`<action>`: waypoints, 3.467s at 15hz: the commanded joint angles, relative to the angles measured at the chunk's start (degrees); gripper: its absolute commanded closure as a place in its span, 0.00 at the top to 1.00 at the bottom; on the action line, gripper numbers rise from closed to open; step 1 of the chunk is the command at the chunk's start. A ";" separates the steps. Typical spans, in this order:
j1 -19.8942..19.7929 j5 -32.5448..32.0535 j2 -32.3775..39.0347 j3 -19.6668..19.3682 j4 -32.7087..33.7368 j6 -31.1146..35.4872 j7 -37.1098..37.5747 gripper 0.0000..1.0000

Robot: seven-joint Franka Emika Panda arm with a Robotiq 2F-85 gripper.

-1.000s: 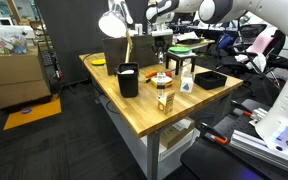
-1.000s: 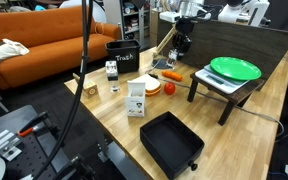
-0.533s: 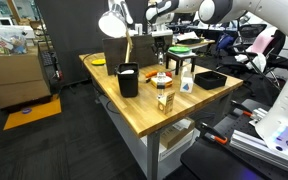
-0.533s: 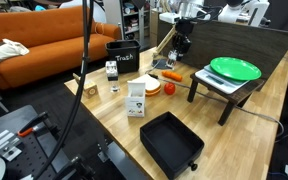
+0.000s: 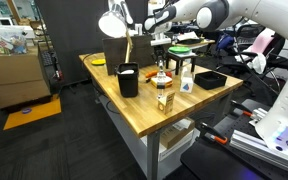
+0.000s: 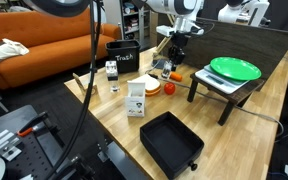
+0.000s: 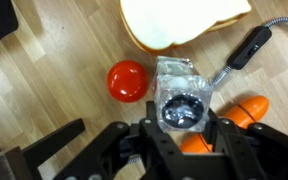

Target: Remove the bottle from the green plate and put it on the table

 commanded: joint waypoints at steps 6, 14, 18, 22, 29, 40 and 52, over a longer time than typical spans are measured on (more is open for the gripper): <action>1.49 -1.53 5.22 -0.63 5.47 -2.62 1.75 0.18; 1.84 -2.26 7.03 -0.75 8.13 -2.00 0.21 0.18; 2.06 -3.57 8.08 -0.82 9.59 -2.22 -0.70 0.18; 2.05 -4.10 8.75 -0.53 10.40 -2.21 -1.65 0.18; 2.02 -3.41 7.32 -0.27 7.41 -0.73 -1.15 0.43; 1.95 -3.83 7.12 -0.63 7.49 -0.99 -1.43 0.83; 1.86 -3.41 7.23 -0.36 7.32 -0.70 -1.10 1.00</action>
